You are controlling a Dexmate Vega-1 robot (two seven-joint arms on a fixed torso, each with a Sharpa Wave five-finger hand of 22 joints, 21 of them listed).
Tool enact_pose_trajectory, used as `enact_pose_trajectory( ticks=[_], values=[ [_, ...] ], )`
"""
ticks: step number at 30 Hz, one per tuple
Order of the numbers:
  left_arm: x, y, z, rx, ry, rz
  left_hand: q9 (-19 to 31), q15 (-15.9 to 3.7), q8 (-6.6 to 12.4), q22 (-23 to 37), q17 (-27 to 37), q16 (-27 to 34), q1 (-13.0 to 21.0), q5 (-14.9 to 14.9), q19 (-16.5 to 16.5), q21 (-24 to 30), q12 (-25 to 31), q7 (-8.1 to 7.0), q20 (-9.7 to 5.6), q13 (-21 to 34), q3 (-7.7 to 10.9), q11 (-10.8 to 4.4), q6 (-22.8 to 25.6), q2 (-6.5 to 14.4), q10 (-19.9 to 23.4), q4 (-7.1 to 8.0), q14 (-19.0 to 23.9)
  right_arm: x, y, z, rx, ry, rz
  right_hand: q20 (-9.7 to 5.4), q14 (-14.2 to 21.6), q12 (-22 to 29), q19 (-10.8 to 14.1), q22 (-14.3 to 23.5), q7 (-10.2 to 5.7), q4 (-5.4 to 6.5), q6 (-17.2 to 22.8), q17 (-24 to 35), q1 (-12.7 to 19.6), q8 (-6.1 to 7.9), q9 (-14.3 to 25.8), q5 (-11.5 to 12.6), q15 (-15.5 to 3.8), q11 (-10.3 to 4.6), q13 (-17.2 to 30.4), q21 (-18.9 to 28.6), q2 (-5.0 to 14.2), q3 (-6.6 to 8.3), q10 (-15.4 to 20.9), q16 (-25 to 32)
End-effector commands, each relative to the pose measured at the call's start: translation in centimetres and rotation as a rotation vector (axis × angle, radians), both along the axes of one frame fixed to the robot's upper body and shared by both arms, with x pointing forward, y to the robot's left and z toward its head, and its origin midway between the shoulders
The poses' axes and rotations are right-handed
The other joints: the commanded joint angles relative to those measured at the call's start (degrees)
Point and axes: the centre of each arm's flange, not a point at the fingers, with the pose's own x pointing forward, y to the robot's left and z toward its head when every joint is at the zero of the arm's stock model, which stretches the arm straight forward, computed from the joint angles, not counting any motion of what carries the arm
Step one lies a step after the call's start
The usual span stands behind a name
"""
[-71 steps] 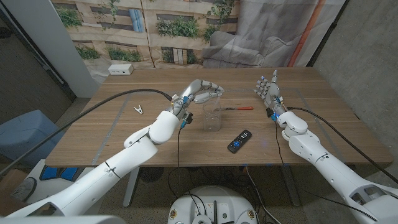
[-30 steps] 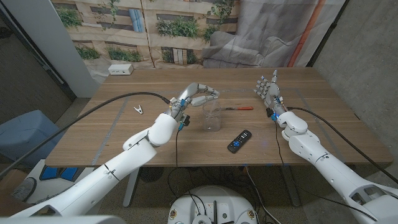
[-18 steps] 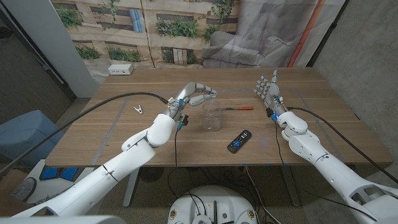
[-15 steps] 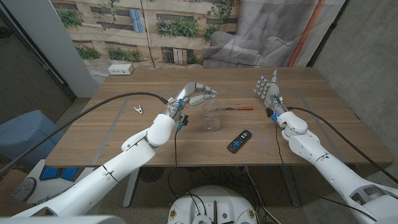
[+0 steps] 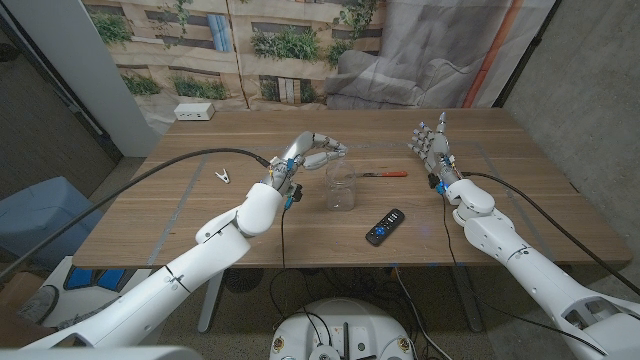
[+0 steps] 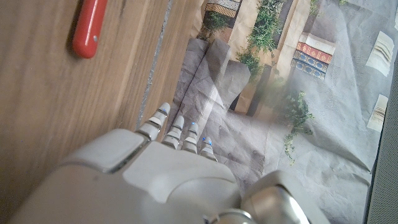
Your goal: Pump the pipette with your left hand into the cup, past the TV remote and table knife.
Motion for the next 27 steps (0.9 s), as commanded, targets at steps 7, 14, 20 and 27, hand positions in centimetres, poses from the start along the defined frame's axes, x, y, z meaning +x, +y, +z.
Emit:
enact_pose_trajectory(
  ticks=[7,14,20,27],
  values=[
    [0.0,0.09,-0.34,0.011,-0.03,0.024,0.2,-8.93,0.26,0.2,0.3,0.5,2.1,-0.5,0.8,0.6,0.9,0.23,-0.63,0.4,0.37,-0.45,1.4,0.3,2.6,0.09,1.6,0.0,-0.03,0.01,0.0,0.0,0.0,0.1,-0.3,0.2,0.3,0.3,-0.5,0.03,0.2,0.3,0.0,0.4,0.1,0.3,-4.84,-0.24,0.2,0.2,3.33,-0.37,0.0,0.4],
    [-0.12,-0.07,-0.37,0.021,-0.071,0.032,0.2,-9.18,0.36,0.2,0.2,0.3,2.9,-0.3,0.3,0.4,1.2,0.2,-0.93,0.5,0.5,-0.41,1.9,0.6,3.8,0.29,2.1,0.0,-0.02,0.0,0.0,0.0,0.0,0.1,-0.3,0.2,0.3,0.3,-0.5,0.03,0.2,0.3,0.0,0.39,0.1,0.3,-4.82,-0.16,0.2,0.2,3.32,-0.38,0.0,0.4],
    [-0.16,-0.31,-0.09,0.03,-0.098,0.032,0.3,-9.46,0.65,0.1,0.4,0.6,3.5,0.0,0.3,0.3,1.8,-0.36,-1.11,1.0,0.35,-0.36,2.6,0.8,5.2,0.6,3.4,-0.01,-0.01,0.0,0.0,0.0,0.0,0.11,-0.3,0.2,0.3,0.3,-0.56,0.03,0.2,0.3,0.0,0.39,0.1,0.3,-4.86,-0.24,0.2,0.2,3.32,-0.38,0.0,0.4],
    [0.1,-0.3,0.1,0.024,-0.065,0.018,0.3,-9.52,0.62,0.1,0.4,0.4,4.0,-0.1,-0.5,0.0,1.7,-0.57,-1.21,1.0,-0.08,-0.36,2.6,0.1,5.4,0.41,3.5,-0.02,-0.01,0.0,0.0,0.0,0.0,0.11,-0.3,0.2,0.3,0.3,-0.51,0.03,0.1,0.3,0.0,0.37,0.1,0.3,-4.79,-0.2,0.2,0.2,3.33,-0.38,0.1,0.4]
  ],
)
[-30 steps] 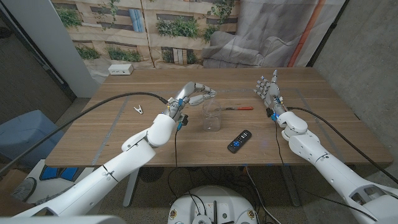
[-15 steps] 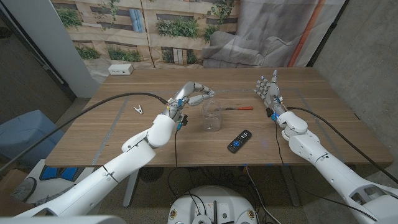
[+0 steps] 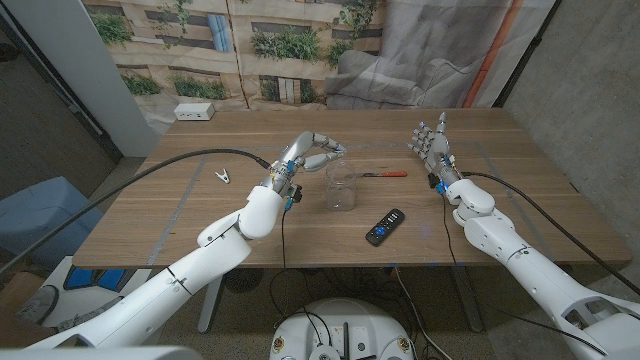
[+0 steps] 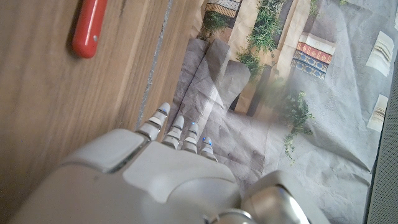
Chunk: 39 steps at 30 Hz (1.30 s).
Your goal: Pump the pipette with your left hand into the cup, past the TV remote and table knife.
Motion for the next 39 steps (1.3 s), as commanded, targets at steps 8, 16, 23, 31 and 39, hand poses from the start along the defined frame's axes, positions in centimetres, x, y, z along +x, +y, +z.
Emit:
enact_pose_trajectory(
  ticks=[8,16,23,31,39],
  values=[
    [0.36,-0.06,0.35,0.018,0.026,-0.022,0.3,-8.28,-1.1,0.1,0.0,-0.5,0.2,-0.3,-2.0,-0.9,-1.2,-0.05,-0.03,-0.1,-0.99,-2.43,-2.0,-0.2,0.3,0.81,-0.4,-0.01,0.01,0.0,0.0,0.0,0.0,0.1,-0.3,0.2,0.3,0.3,-0.49,0.03,0.2,0.3,0.0,0.4,0.2,0.3,-4.77,-0.09,0.2,0.2,3.33,-0.37,0.1,0.3],
    [0.52,-0.17,0.15,0.026,0.05,-0.031,0.4,-7.93,-1.83,0.1,-0.1,-0.9,-0.4,-0.4,-2.9,-1.2,-1.9,-0.26,0.75,-0.1,-1.48,-2.48,-3.7,-0.5,-1.5,0.9,-1.6,0.0,0.01,-0.01,0.0,0.0,0.0,0.12,-0.4,0.2,0.3,0.3,-0.52,0.03,0.1,0.3,0.0,0.37,0.2,0.3,-4.78,-0.09,0.2,0.2,3.33,-0.37,0.1,0.3],
    [0.76,-0.11,0.05,0.025,0.076,-0.031,0.4,-7.92,-1.99,0.1,-0.1,-0.8,-0.7,-0.3,-3.0,-1.3,-2.1,-0.13,0.91,0.0,-1.72,-2.47,-4.2,-0.4,-2.2,1.04,-1.9,0.01,0.01,-0.02,0.0,0.0,0.0,0.11,-0.3,0.2,0.3,0.3,-0.53,0.03,0.1,0.3,0.0,0.37,0.2,0.3,-4.9,-0.16,0.2,0.2,3.33,-0.37,0.0,0.3],
    [0.94,0.05,0.02,0.029,0.093,-0.036,0.4,-7.74,-2.1,0.0,-0.1,-0.8,-1.5,-0.4,-3.3,-1.4,-2.2,-0.15,1.02,0.0,-2.3,-2.44,-4.8,-0.8,-3.0,1.16,-2.4,0.01,0.01,-0.02,0.0,0.0,0.0,0.11,-0.4,0.2,0.3,0.3,-0.48,0.03,0.2,0.3,0.0,0.38,0.2,0.3,-4.81,-0.23,0.2,0.2,3.34,-0.37,0.0,0.3],
    [1.03,0.26,0.17,0.027,0.098,-0.033,0.4,-7.6,-2.29,0.0,-0.1,-0.8,-2.2,-0.4,-3.7,-1.5,-2.4,-0.06,0.97,0.1,-2.7,-2.43,-5.5,-1.1,-3.7,1.25,-2.7,0.01,0.01,-0.02,0.0,0.0,0.0,0.13,-0.3,0.2,0.2,0.3,-0.51,0.03,0.2,0.3,0.0,0.39,0.2,0.3,-4.85,-0.18,0.2,0.2,3.32,-0.38,0.1,0.4]
  ],
)
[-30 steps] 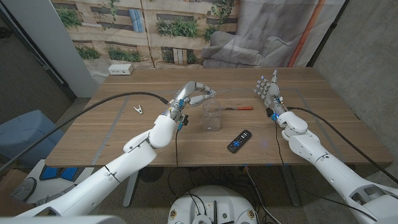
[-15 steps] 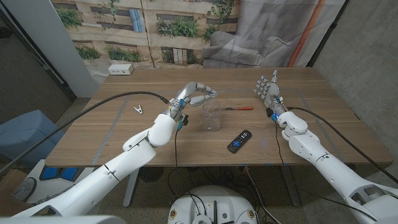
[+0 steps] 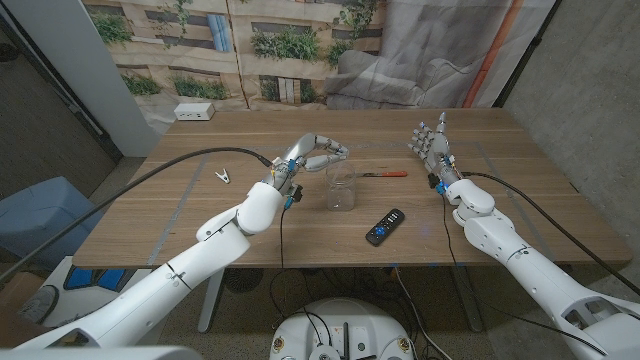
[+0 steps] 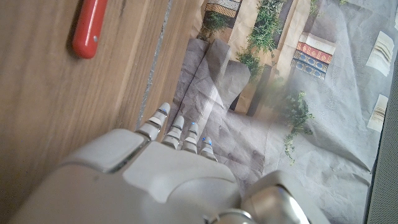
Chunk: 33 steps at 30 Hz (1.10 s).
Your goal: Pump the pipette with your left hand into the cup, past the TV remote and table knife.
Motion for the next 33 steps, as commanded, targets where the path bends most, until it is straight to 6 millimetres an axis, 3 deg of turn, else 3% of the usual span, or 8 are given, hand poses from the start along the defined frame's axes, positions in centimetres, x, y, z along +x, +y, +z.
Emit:
enact_pose_trajectory(
  ticks=[1,23,33],
  values=[
    [0.2,0.3,0.2,0.001,0.015,-0.002,0.0,-8.23,-0.25,0.1,0.1,0.1,-0.7,-0.1,-0.2,-0.2,-0.1,-0.07,0.12,0.1,-0.36,-0.09,-0.6,-0.2,-0.6,-0.1,-0.3,0.0,0.0,0.0,0.0,0.0,0.0,0.14,-0.3,0.2,0.3,0.3,-0.49,0.03,0.2,0.3,0.0,0.4,0.1,0.3,-4.9,-0.2,0.2,0.2,3.33,-0.37,0.1,0.4],
    [0.3,0.4,0.5,0.001,0.022,0.0,-0.1,-8.05,-0.09,0.0,0.2,0.4,-2.0,-0.1,-0.5,-0.3,0.1,0.05,0.31,0.2,-1.65,-0.04,-1.0,-1.2,-1.3,-0.13,-0.4,0.0,0.0,0.0,0.0,0.0,0.0,0.12,-0.3,0.2,0.3,0.3,-0.55,0.03,0.1,0.3,0.0,0.37,0.1,0.3,-4.85,-0.15,0.2,0.2,3.33,-0.37,0.1,0.3],
    [-0.1,0.4,1.2,-0.003,0.015,-0.003,-0.1,-8.35,0.39,-0.1,0.1,0.5,-2.3,0.1,-0.2,-0.2,0.6,0.31,-0.02,0.2,-1.51,-0.07,0.1,-0.8,-0.3,-0.2,-0.1,0.0,0.0,0.0,0.0,0.0,0.0,0.14,-0.3,0.3,0.2,0.3,-0.5,0.03,0.2,0.3,0.0,0.39,0.1,0.3,-4.83,-0.18,0.2,0.2,3.33,-0.37,0.3,0.4]
  ],
)
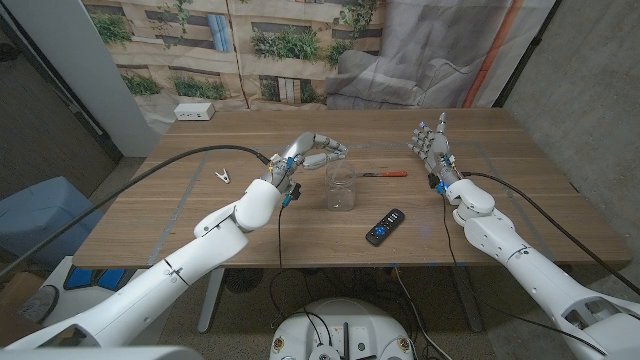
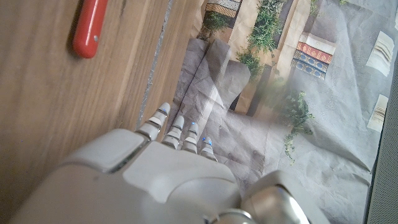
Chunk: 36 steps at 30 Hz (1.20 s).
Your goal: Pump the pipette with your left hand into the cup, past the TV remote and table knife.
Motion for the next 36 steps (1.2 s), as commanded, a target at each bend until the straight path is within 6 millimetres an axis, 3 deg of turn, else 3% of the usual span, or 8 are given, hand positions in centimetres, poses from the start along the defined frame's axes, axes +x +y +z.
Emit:
enact_pose_trajectory(
  ticks=[1,19,36],
  values=[
    [-0.4,0.0,0.7,-0.005,-0.006,-0.004,0.1,-8.33,0.4,-0.1,0.1,0.6,0.0,0.1,0.2,0.0,0.7,0.14,-0.3,0.2,-0.04,-0.16,1.1,0.5,1.2,-0.19,0.0,0.0,0.0,0.0,0.0,0.0,0.0,0.12,-0.3,0.3,0.3,0.3,-0.52,0.03,0.1,0.3,0.0,0.37,0.2,0.3,-4.83,-0.17,0.2,0.2,3.34,-0.37,0.3,0.4],
    [-2.5,-0.5,2.9,0.025,-0.028,0.016,0.1,-8.21,-0.03,-0.1,-0.1,0.2,-1.0,0.3,0.2,0.0,0.4,0.69,0.05,0.1,0.68,-0.05,0.0,1.2,0.3,0.0,0.0,0.0,0.0,0.0,0.0,0.0,0.0,0.08,-0.3,0.2,0.3,0.3,-0.52,0.03,0.2,0.3,0.0,0.38,0.2,0.3,-4.74,-0.14,0.2,0.2,3.33,-0.37,0.1,0.3],
    [-3.8,0.7,4.7,-0.009,-0.088,0.035,0.1,-8.09,-0.16,-0.1,-0.2,0.0,-1.4,0.3,0.2,0.0,0.1,0.68,-0.14,0.1,0.96,-0.02,-0.5,1.3,-0.5,-0.08,-0.2,0.0,0.0,0.0,0.0,0.0,0.0,0.13,-0.3,0.2,0.3,0.3,-0.5,0.02,0.2,0.3,0.0,0.39,0.2,0.3,-4.83,-0.2,0.2,0.2,3.3,-0.38,0.1,0.3]
  ],
)
